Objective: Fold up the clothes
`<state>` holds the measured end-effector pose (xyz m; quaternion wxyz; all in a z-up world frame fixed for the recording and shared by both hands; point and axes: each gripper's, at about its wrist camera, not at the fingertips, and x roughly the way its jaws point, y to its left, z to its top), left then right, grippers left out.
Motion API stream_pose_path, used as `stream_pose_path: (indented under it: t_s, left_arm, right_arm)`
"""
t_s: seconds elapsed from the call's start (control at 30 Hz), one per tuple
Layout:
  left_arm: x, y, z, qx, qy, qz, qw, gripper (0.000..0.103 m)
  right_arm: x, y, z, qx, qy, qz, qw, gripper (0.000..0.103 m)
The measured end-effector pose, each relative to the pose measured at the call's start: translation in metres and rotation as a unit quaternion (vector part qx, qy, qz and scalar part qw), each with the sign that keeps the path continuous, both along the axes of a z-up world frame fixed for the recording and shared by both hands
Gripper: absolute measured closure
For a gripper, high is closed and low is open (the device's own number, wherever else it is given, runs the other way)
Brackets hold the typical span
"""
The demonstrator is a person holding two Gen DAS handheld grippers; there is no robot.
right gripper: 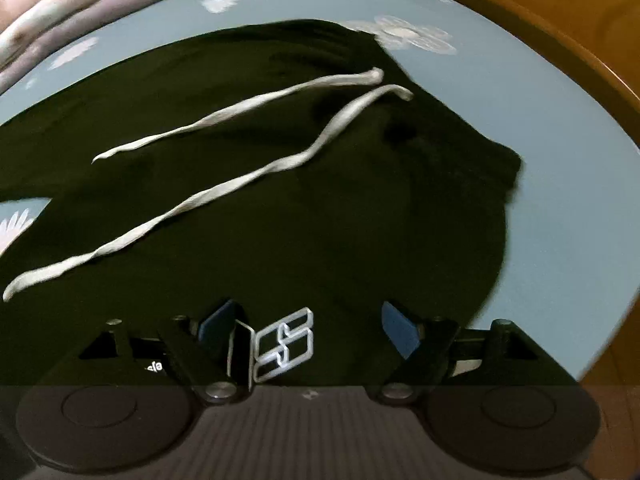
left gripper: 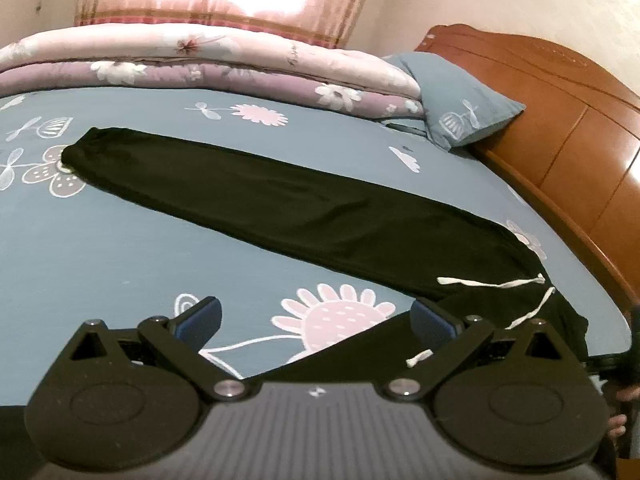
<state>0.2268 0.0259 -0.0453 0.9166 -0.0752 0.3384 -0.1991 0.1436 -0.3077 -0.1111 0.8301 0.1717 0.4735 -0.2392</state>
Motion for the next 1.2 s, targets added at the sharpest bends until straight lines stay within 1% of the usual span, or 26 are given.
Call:
stream_pose_path:
  t_s: [0.03, 0.07, 0.2, 0.27, 0.33, 0.4, 0.47, 0.53, 0.6, 0.67, 0.73, 0.8, 0.9, 1.0, 1.03, 1.1, 1.2]
  left_arm:
    - [-0.001, 0.001, 0.0, 0.0, -0.001, 0.001, 1.0, 0.003]
    - [-0.001, 0.001, 0.001, -0.001, -0.002, 0.001, 1.0, 0.003]
    - [-0.006, 0.001, 0.003, 0.001, -0.007, -0.002, 1.0, 0.003]
    - [-0.007, 0.002, 0.004, 0.003, -0.009, -0.002, 1.0, 0.003]
    - [-0.008, 0.004, 0.004, 0.003, -0.011, -0.002, 0.9999, 0.003]
    - [-0.007, 0.007, 0.005, 0.0, -0.012, 0.0, 0.9999, 0.003]
    - [-0.005, 0.011, 0.005, -0.004, -0.012, 0.005, 0.9999, 0.003]
    - [-0.002, 0.014, 0.004, -0.005, -0.008, 0.013, 0.9999, 0.003]
    - [0.0, 0.017, 0.002, -0.005, -0.004, 0.021, 0.9998, 0.003]
    - [0.001, 0.017, 0.002, -0.004, -0.003, 0.022, 0.9997, 0.003]
    - [0.001, 0.017, 0.001, -0.002, -0.003, 0.022, 0.9997, 0.003]
    - [0.001, 0.016, 0.001, 0.001, -0.003, 0.021, 0.9998, 0.003]
    - [0.001, 0.014, 0.0, 0.004, -0.002, 0.019, 0.9998, 0.003]
    - [0.001, 0.015, 0.0, 0.004, -0.002, 0.018, 0.9998, 0.003]
    - [0.002, 0.015, -0.001, 0.003, -0.001, 0.017, 0.9998, 0.003]
    - [0.003, 0.017, -0.002, 0.001, 0.001, 0.018, 0.9998, 0.003]
    - [0.004, 0.018, -0.003, 0.0, 0.004, 0.021, 0.9998, 0.003]
  right_arm:
    - [0.0, 0.004, 0.005, 0.004, -0.008, 0.004, 1.0, 0.019]
    - [0.001, 0.014, 0.01, 0.007, -0.021, 0.021, 1.0, 0.019]
    - [0.022, 0.062, 0.018, 0.001, -0.043, 0.113, 0.993, 0.019]
    - [0.037, 0.082, 0.014, -0.014, -0.047, 0.157, 0.986, 0.019]
    - [0.044, 0.091, 0.006, -0.027, -0.037, 0.176, 0.983, 0.019]
    - [0.043, 0.083, -0.005, -0.028, -0.017, 0.167, 0.985, 0.018]
    - [0.03, 0.067, -0.007, -0.024, -0.025, 0.15, 0.988, 0.018]
    - [0.021, 0.052, -0.006, -0.019, -0.025, 0.13, 0.991, 0.018]
    - [0.019, 0.044, -0.003, -0.019, -0.012, 0.113, 0.993, 0.018]
    - [0.019, 0.046, 0.003, -0.016, -0.011, 0.105, 0.994, 0.018]
    - [0.026, 0.058, 0.011, -0.008, -0.027, 0.123, 0.992, 0.018]
    - [0.036, 0.078, 0.016, -0.01, -0.039, 0.152, 0.987, 0.018]
    - [0.051, 0.111, 0.015, -0.044, -0.043, 0.201, 0.978, 0.018]
    - [0.061, 0.12, 0.006, -0.06, -0.031, 0.214, 0.974, 0.018]
    - [0.061, 0.118, 0.003, -0.064, -0.027, 0.208, 0.976, 0.018]
    - [0.055, 0.106, -0.002, -0.074, -0.022, 0.18, 0.981, 0.013]
    - [0.046, 0.085, -0.001, -0.081, -0.007, 0.13, 0.988, 0.013]
